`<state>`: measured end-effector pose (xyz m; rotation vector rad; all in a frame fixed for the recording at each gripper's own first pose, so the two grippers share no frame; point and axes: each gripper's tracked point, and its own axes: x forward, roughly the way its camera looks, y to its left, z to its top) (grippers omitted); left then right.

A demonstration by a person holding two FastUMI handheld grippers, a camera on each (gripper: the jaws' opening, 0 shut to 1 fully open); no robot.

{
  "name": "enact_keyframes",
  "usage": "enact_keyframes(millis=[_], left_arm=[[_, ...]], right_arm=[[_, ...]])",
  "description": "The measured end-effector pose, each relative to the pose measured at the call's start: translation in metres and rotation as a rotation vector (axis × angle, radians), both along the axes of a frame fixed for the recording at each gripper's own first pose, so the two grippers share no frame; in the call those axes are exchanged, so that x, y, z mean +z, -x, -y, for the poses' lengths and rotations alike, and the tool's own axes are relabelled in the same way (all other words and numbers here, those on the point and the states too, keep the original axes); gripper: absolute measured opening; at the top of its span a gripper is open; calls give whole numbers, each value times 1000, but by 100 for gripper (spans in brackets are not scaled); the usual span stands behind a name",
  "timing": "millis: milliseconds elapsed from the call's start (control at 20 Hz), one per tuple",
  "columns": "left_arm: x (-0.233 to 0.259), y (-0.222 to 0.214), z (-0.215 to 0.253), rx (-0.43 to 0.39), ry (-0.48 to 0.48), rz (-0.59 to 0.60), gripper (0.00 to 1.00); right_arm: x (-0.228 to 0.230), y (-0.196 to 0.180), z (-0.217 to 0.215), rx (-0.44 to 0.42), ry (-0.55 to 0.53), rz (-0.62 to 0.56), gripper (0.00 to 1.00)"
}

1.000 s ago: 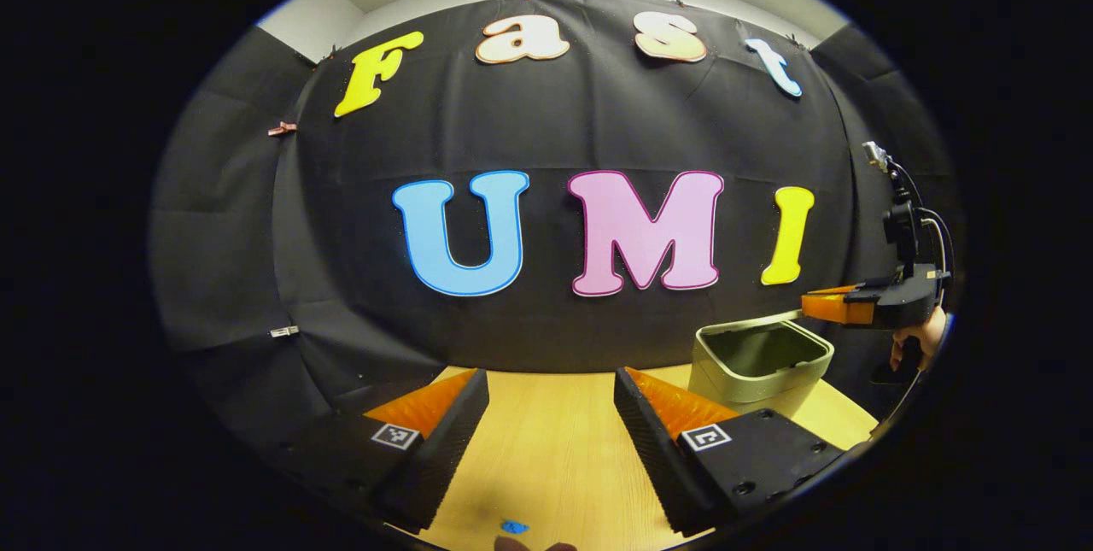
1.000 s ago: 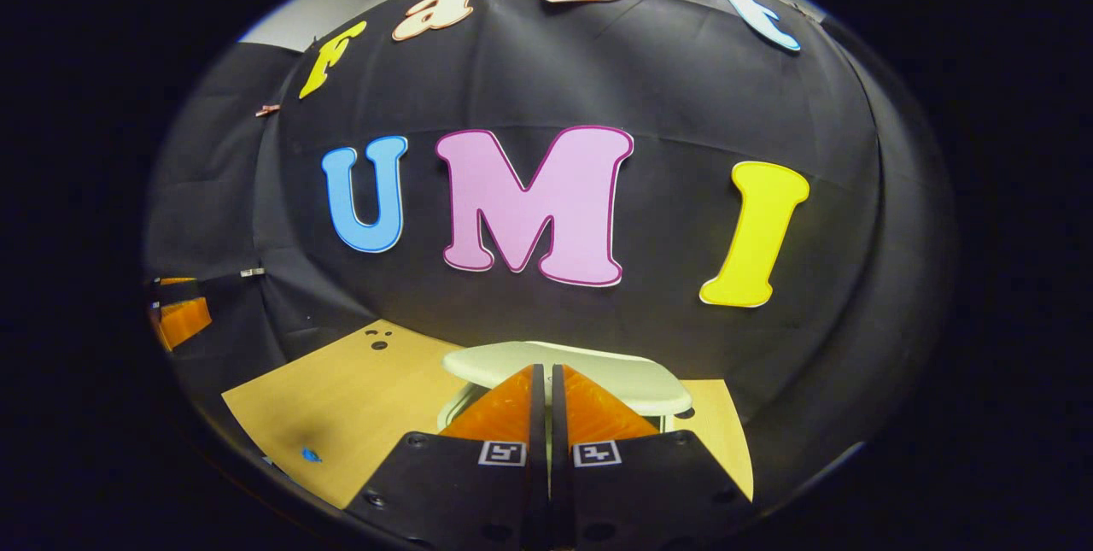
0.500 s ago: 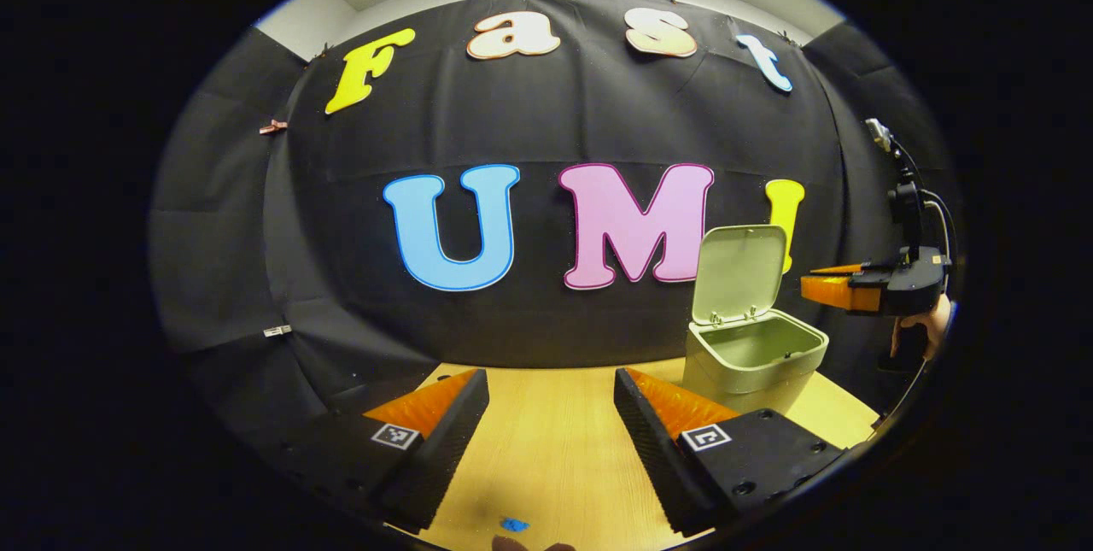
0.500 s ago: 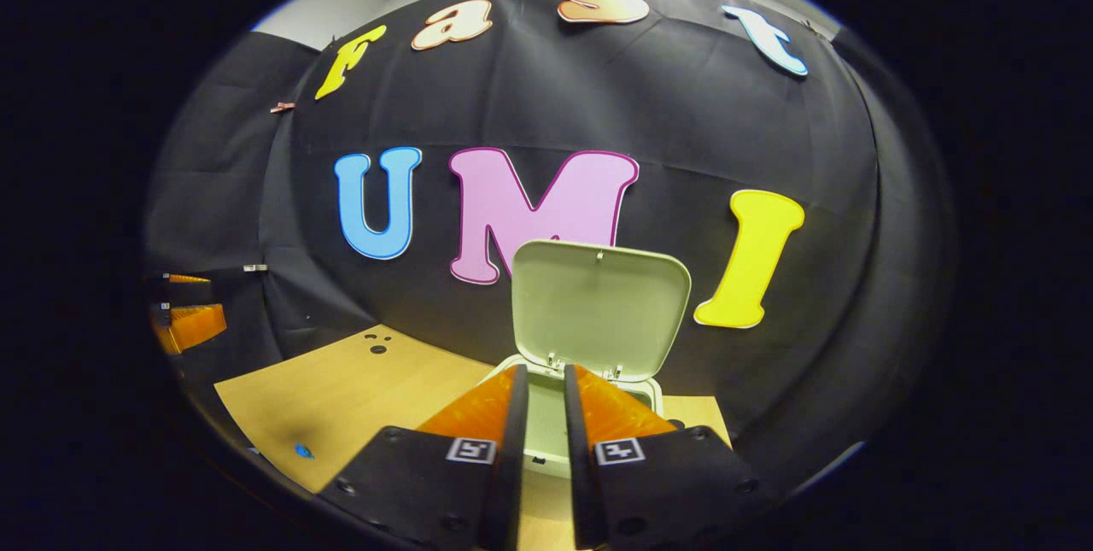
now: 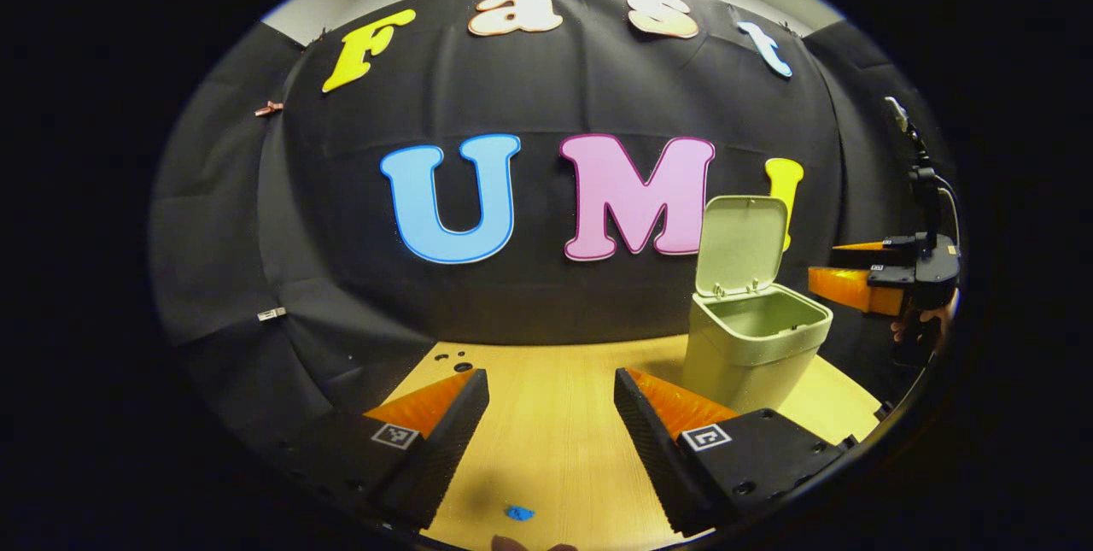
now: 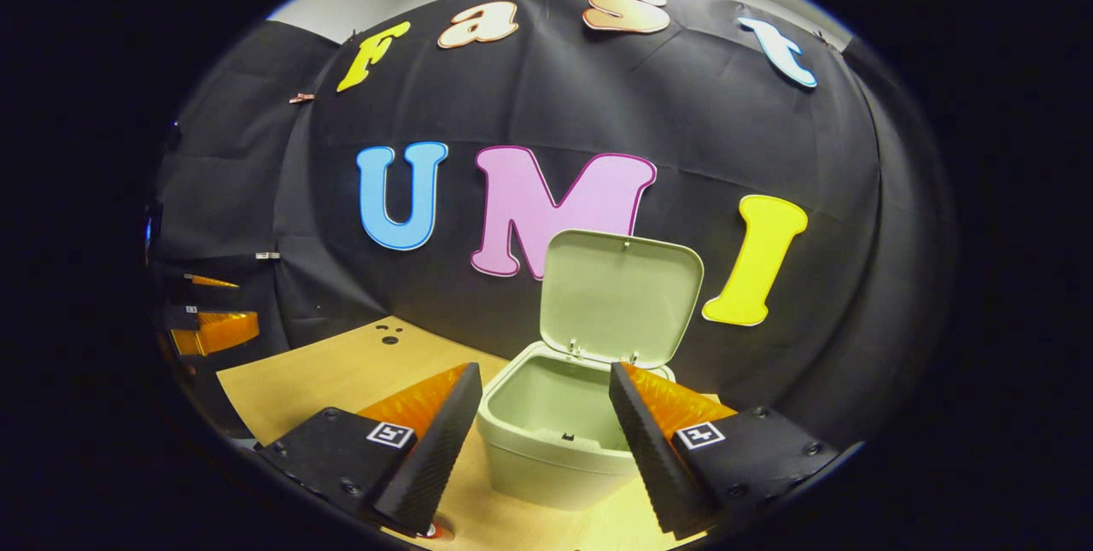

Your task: Press the lid of the desktop garbage bin to open it, pick up the crumpled paper on the desktop and throw it into the bin, then pick up the pop can on the desktop and drop it into the bin, and finally close the garbage bin lid.

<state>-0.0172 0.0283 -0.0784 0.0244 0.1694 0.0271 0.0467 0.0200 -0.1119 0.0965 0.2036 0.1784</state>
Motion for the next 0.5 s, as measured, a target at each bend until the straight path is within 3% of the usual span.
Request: enact_keyframes(millis=[250, 500], left_arm=[[-50, 3, -4, -42, 11, -89, 96], [-111, 16, -13, -74, -43, -165, 96]], right_arm=[[0, 23, -11, -3, -30, -2, 96], [-11, 44, -16, -3, -48, -46, 96]])
